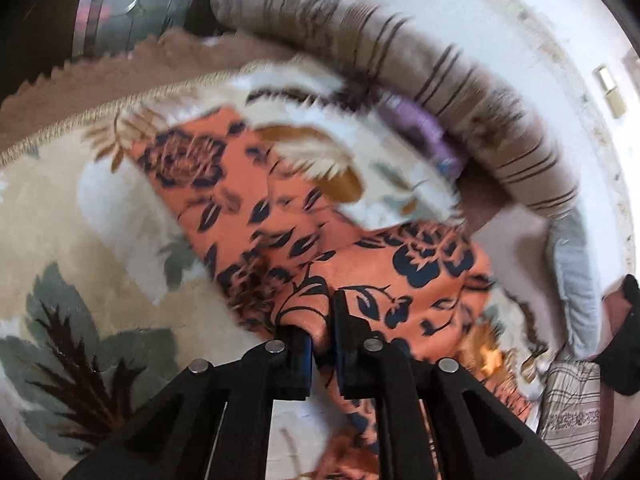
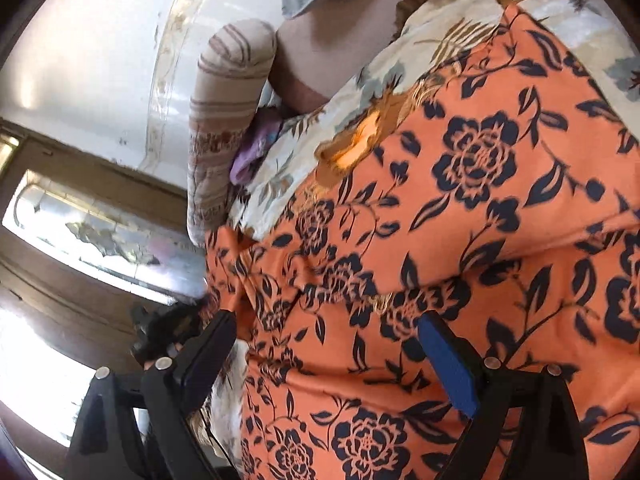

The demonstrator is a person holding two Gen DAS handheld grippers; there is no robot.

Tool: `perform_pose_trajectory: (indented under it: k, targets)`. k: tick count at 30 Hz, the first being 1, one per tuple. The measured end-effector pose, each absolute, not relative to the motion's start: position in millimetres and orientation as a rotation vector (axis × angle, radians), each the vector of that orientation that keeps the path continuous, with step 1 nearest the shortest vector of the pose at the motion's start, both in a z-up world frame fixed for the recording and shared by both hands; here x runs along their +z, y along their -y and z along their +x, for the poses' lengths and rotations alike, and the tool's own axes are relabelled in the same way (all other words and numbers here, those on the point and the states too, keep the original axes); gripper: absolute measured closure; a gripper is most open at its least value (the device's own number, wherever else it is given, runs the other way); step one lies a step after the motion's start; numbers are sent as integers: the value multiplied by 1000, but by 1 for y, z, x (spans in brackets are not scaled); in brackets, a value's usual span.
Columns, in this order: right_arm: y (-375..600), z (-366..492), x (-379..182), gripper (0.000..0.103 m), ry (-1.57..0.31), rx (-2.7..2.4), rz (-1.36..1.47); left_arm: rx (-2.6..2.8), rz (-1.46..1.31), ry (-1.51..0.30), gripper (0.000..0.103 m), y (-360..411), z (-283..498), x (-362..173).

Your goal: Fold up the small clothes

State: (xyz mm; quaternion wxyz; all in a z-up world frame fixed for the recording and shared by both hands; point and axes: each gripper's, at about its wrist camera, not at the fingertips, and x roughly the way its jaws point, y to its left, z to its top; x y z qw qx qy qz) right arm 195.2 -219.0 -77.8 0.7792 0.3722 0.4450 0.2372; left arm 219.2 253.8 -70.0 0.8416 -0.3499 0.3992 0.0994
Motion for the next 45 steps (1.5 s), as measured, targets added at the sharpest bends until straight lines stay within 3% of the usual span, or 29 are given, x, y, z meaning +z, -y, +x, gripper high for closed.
perform_pose_trajectory:
  k: [8,16,20,23,24,29,33,36,38,40,41,42,45]
  targets:
    - [326,219,-51,9,-815,195,767,337,-757,-831,93,-294,206,-83]
    - [356,248,-96,12,-1057,159,696,327,-730,-855,93,-297,205,-85]
    - [337,254,-100,37,-1141,172,521,322,-727,-860,93,-297,202,-85]
    - [319,254,-102,79,-1208,158,332,320,-722,-861,93,-297,201,-85]
    - [314,254,-99,88,-1211,155,276,320,-721,-862,93,-297,202,-85]
    - [314,248,-90,92,-1185,83,158,308,-711,-859,93,-296,200,-84]
    - [335,252,-95,91,-1133,-35,177,292,-691,-858,93,-295,198,-83]
    - [340,251,-90,75,-1106,-31,211,285,-688,-858,93,-296,197,-84]
    - [348,246,-81,74,-1065,1,290,284,-680,-856,93,-295,197,-84]
    - [350,252,-74,54,-1022,20,367,285,-677,-859,93,-294,198,-85]
    - [351,258,-73,21,-1005,30,417,286,-677,-860,93,-294,199,-84]
    - [350,266,-73,16,-990,49,452,286,-673,-859,93,-293,198,-84]
    - [340,297,-83,19,-1023,77,464,284,-662,-866,93,-293,197,-84]
